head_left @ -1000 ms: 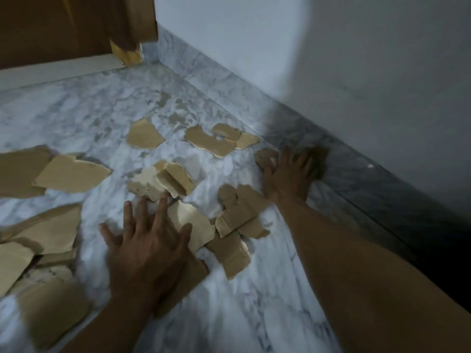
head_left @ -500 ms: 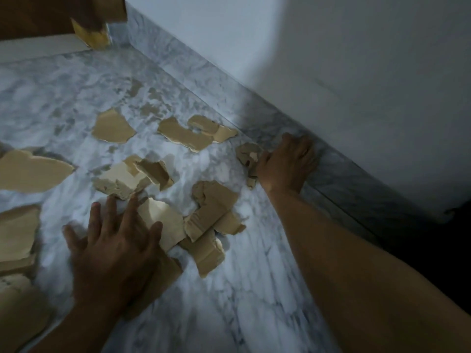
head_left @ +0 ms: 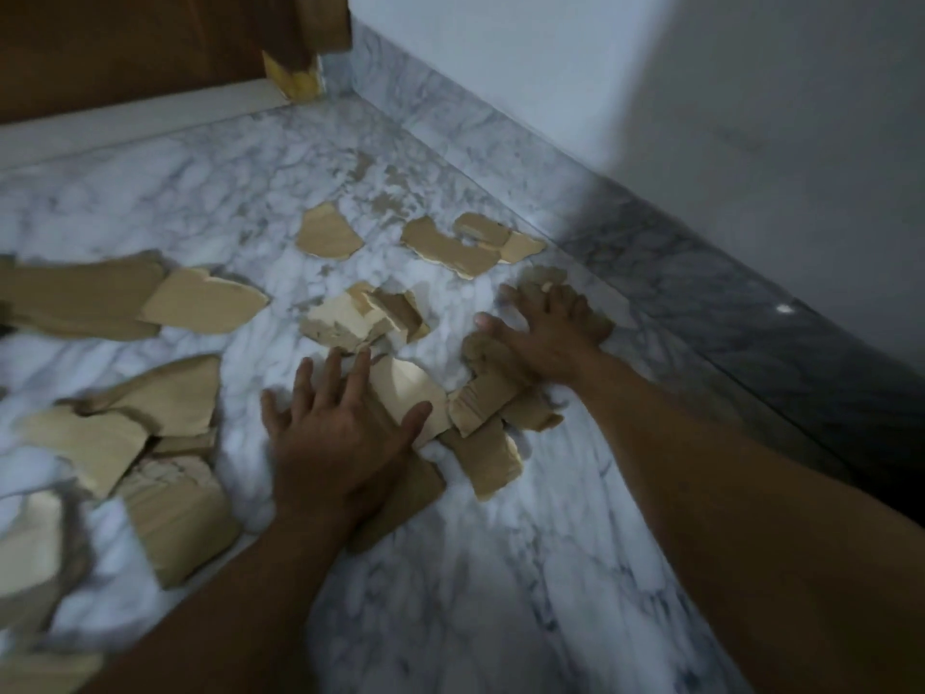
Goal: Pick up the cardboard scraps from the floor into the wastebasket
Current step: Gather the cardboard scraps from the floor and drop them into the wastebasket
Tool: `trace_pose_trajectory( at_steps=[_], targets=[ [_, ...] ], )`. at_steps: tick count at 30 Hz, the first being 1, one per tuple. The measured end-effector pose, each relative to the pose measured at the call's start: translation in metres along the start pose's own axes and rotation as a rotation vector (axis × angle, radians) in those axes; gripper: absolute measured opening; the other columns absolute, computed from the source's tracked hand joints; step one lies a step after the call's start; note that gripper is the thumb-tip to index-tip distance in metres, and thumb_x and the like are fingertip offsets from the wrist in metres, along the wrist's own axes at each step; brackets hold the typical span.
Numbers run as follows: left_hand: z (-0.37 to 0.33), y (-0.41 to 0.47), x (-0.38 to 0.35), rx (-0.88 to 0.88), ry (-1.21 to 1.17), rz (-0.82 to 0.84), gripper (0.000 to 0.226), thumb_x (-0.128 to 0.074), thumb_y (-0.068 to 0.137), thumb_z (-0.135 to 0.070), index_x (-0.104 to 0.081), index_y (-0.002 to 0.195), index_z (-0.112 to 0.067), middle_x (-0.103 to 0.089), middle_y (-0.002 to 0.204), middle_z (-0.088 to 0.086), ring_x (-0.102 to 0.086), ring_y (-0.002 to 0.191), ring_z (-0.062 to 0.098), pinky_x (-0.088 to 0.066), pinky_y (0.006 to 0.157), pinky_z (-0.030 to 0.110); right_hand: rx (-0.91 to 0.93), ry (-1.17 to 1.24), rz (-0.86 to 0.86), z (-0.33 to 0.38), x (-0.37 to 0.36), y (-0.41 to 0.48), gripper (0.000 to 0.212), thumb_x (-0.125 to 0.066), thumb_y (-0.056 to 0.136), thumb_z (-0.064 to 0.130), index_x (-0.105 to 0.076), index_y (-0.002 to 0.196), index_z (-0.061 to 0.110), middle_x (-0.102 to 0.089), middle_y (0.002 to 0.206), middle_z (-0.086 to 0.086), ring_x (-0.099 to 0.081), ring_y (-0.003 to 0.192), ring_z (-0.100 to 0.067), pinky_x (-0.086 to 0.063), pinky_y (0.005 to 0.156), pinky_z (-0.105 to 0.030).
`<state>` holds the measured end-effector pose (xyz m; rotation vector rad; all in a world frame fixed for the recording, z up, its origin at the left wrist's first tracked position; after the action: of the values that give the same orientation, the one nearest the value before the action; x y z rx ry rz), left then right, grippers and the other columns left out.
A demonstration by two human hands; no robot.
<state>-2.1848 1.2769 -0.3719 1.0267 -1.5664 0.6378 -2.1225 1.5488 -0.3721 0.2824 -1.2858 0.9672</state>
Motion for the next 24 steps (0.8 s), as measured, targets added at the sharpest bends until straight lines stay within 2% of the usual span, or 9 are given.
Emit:
trace_pose_trajectory(
  at_steps=[3,5,8,10,12,15,17,20,24],
  targets=[
    [0.002,-0.001,0.014,0.027,0.013,-0.103,0.074,-0.040,0.087,-0.071,-0.060,0.130,-0.015,-0.061,0.131,0.014,-0.052,0.121,0.038,-0.037,0.100,0.054,0.094,0.026,0.070,0.026,-0.026,-0.026,0.094,-0.027,0.073,0.097,-0.012,0.156,0.054,0.007,0.170,-0.006,0.014,0.154,-0.032,0.013,0.113,-0.070],
    [0.006,0.006,0.027,0.032,0.018,-0.163,0.075,-0.042,0.083,-0.073,-0.056,0.120,-0.010,-0.059,0.121,0.019,-0.050,0.113,0.039,-0.037,0.097,0.055,0.144,0.036,0.043,0.036,-0.035,-0.043,0.101,-0.030,0.067,0.100,-0.011,0.155,0.053,0.001,0.170,-0.001,0.008,0.155,-0.030,0.008,0.113,-0.072],
    [0.016,0.045,0.025,0.015,0.001,-0.027,0.092,-0.036,0.081,-0.085,-0.032,0.149,-0.024,-0.026,0.159,0.016,-0.015,0.149,0.035,-0.009,0.118,0.062,0.225,0.015,-0.002,0.049,-0.040,-0.067,0.117,-0.027,0.054,0.106,-0.003,0.155,0.052,-0.008,0.168,0.000,-0.002,0.154,-0.030,-0.002,0.113,-0.073],
    [0.011,0.074,0.012,-0.089,-0.008,0.119,0.096,-0.034,0.081,-0.089,-0.003,0.159,-0.042,0.007,0.170,0.002,0.013,0.155,0.035,0.007,0.117,0.066,0.254,-0.064,-0.030,0.052,-0.048,-0.084,0.118,-0.030,0.051,0.106,-0.001,0.153,0.054,-0.007,0.166,-0.004,-0.004,0.152,-0.033,-0.007,0.112,-0.073],
    [0.002,0.087,-0.009,-0.180,-0.030,0.290,0.086,-0.028,0.085,-0.087,0.009,0.155,-0.053,0.015,0.169,-0.004,0.018,0.154,0.036,0.008,0.116,0.071,0.254,-0.137,-0.038,0.051,-0.058,-0.097,0.119,-0.036,0.051,0.106,0.002,0.151,0.055,-0.001,0.167,-0.009,-0.001,0.153,-0.036,-0.007,0.113,-0.072],
    [0.003,0.082,-0.021,-0.215,0.044,0.303,0.067,-0.017,0.094,-0.076,0.000,0.155,-0.056,0.001,0.171,-0.004,0.008,0.155,0.034,0.004,0.120,0.063,0.204,-0.170,-0.001,0.052,-0.059,-0.098,0.127,-0.038,0.049,0.106,0.010,0.153,0.050,0.011,0.168,-0.016,0.007,0.154,-0.038,-0.005,0.116,-0.071],
    [0.004,0.068,-0.013,-0.234,0.029,0.213,0.061,-0.018,0.098,-0.069,-0.012,0.156,-0.053,-0.013,0.170,-0.001,-0.005,0.155,0.035,-0.007,0.121,0.056,0.139,-0.185,0.015,0.051,-0.056,-0.099,0.131,-0.042,0.049,0.106,0.014,0.152,0.046,0.001,0.167,-0.018,-0.001,0.152,-0.040,-0.011,0.115,-0.066],
    [0.004,0.040,0.002,-0.248,-0.017,0.119,0.060,-0.023,0.094,-0.066,-0.028,0.152,-0.050,-0.032,0.162,0.001,-0.023,0.145,0.037,-0.021,0.112,0.053,0.045,-0.172,0.018,0.052,-0.049,-0.104,0.133,-0.052,0.046,0.102,0.000,0.153,0.043,-0.025,0.152,-0.014,-0.026,0.137,-0.042,-0.026,0.107,-0.058],
    [-0.003,0.005,0.013,-0.190,0.089,0.089,0.070,-0.040,0.083,-0.076,-0.033,0.146,-0.048,-0.038,0.150,0.008,-0.037,0.125,0.038,-0.034,0.097,0.050,-0.023,-0.031,0.075,0.059,-0.054,-0.126,0.121,-0.077,0.049,0.083,-0.016,0.147,0.048,-0.028,0.140,-0.013,-0.030,0.129,-0.042,-0.032,0.102,-0.055]
  ],
)
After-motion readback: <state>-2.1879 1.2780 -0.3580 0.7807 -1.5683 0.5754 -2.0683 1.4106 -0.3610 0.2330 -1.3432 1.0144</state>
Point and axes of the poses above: each hand's wrist, its own y-axis towards the middle knuckle, its own x-axis out of the back of the hand, z = x × y, the point moved 10 cm from there along y, towards the middle knuckle
